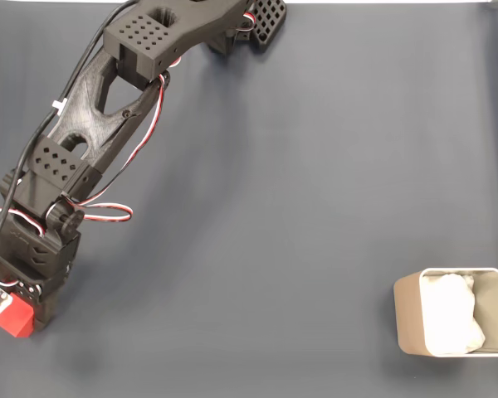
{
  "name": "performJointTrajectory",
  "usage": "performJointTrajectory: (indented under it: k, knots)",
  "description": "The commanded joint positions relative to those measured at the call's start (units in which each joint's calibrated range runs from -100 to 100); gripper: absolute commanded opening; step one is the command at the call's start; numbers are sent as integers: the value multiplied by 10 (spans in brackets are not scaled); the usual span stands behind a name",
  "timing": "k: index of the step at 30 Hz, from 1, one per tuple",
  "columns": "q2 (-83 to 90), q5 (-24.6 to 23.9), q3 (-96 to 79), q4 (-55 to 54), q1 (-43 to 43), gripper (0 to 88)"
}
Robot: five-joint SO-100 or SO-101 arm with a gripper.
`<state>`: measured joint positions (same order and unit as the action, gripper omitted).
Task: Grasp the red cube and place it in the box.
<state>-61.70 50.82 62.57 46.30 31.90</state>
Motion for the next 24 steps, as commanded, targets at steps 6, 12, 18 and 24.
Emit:
performJointTrajectory:
  k: [6,12,18,24]
  knots:
    - [99,5,-32,4,-11,17]
    - [231,7,-180,4,-28,0]
    - [400,5,-350,2,-75,0]
    - [523,-3,-435,9,-157,0]
